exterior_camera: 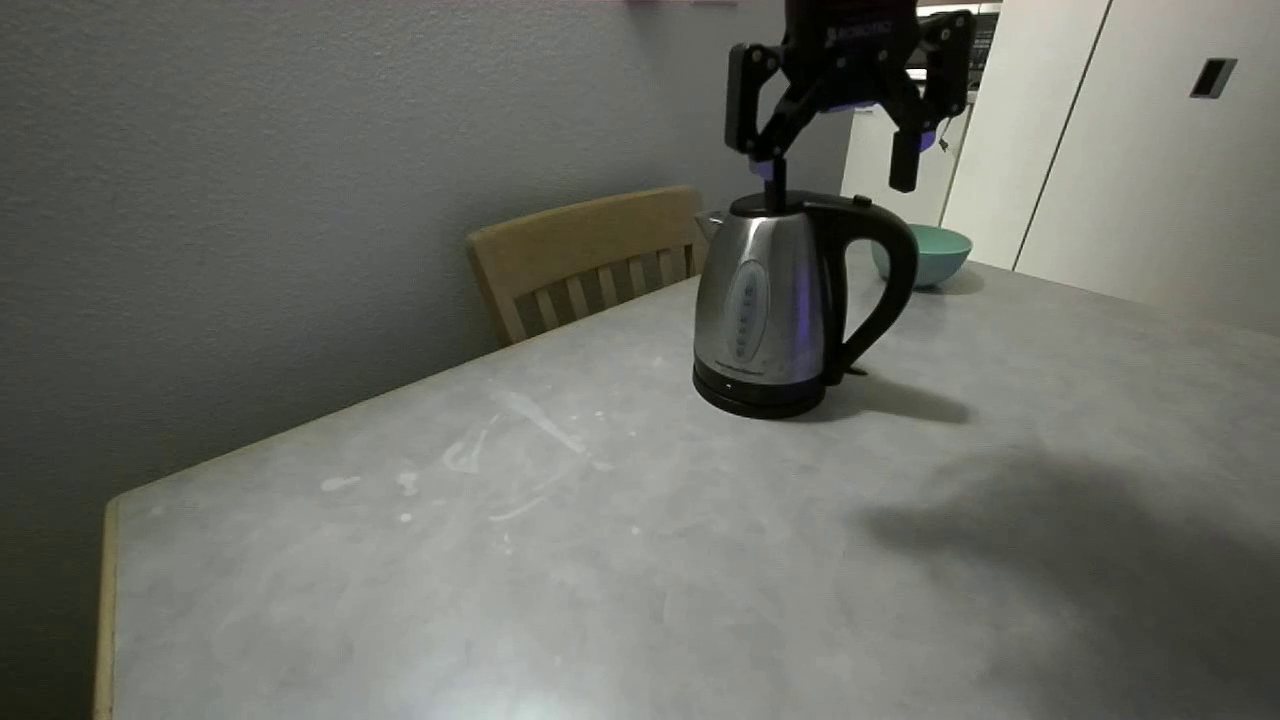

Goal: Close the lid on the electric kettle

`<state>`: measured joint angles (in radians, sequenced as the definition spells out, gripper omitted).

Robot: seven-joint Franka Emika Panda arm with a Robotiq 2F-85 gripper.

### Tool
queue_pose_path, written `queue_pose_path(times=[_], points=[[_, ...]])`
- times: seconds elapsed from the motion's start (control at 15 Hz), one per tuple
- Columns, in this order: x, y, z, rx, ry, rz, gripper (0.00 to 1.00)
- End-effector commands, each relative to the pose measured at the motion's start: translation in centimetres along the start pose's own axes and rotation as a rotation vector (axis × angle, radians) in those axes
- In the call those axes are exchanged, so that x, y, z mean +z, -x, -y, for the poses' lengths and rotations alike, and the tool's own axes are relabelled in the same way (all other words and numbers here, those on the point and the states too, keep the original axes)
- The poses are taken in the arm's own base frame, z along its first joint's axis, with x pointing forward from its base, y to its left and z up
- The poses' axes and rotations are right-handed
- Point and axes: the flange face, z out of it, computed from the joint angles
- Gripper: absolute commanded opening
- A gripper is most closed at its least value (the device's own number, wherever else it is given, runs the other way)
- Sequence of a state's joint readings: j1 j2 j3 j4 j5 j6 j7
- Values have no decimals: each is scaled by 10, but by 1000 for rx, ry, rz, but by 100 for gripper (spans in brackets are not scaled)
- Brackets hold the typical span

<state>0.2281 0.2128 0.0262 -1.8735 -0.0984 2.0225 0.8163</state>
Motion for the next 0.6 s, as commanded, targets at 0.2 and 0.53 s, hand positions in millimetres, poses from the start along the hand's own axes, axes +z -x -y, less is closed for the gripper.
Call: queue_pose_path(times=[0.2, 0.53], points=[[-3, 10, -9, -35, -24, 66, 100], [1, 5, 1, -31, -12, 49, 100]])
